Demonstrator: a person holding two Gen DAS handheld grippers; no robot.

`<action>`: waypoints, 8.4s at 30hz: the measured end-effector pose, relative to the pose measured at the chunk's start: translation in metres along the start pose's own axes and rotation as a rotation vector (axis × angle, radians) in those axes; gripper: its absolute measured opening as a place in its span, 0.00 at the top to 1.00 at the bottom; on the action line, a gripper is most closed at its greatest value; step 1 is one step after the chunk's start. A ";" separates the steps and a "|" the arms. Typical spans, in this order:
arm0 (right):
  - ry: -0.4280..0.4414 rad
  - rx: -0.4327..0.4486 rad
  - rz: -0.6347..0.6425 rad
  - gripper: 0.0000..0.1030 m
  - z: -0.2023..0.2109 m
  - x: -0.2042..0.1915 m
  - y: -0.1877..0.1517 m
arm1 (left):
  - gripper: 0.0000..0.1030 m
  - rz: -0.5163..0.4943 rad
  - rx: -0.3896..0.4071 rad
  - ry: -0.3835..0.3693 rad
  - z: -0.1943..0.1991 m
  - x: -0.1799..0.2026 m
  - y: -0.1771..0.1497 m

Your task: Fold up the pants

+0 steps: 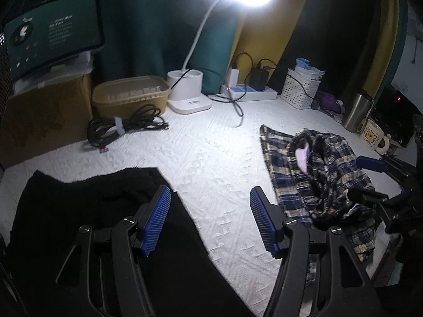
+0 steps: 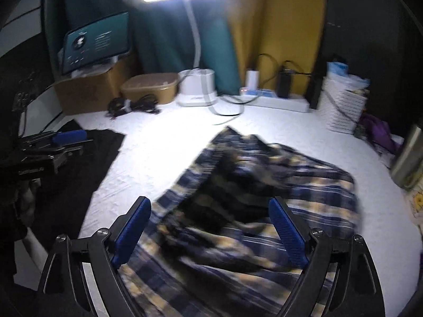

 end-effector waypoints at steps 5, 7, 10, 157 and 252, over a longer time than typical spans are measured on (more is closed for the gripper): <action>-0.070 0.046 -0.087 0.11 0.027 0.045 -0.012 | 0.39 -0.057 0.020 -0.037 0.000 0.035 0.012; -0.099 0.054 -0.125 0.11 0.037 0.065 -0.020 | 0.39 -0.098 0.019 -0.060 -0.004 0.054 0.017; -0.145 0.065 -0.177 0.11 0.049 0.095 -0.034 | 0.39 -0.148 0.022 -0.088 -0.010 0.081 0.023; -0.255 -0.072 -0.276 0.42 0.034 0.114 -0.133 | 0.29 -0.260 -0.185 -0.152 -0.095 0.121 -0.007; -0.224 0.041 -0.294 0.33 0.023 0.183 -0.039 | 0.20 -0.210 -0.166 -0.204 -0.130 0.120 0.060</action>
Point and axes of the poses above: each gripper's, at about its wrist camera, not at the fingertips, and z roughly against the way its jaws point, x to its right, y to its top, the point moved 4 cm from there along -z, roughly the way its jaws point, and after that the axes turned 5 degrees about y, right-handed, at the moved point
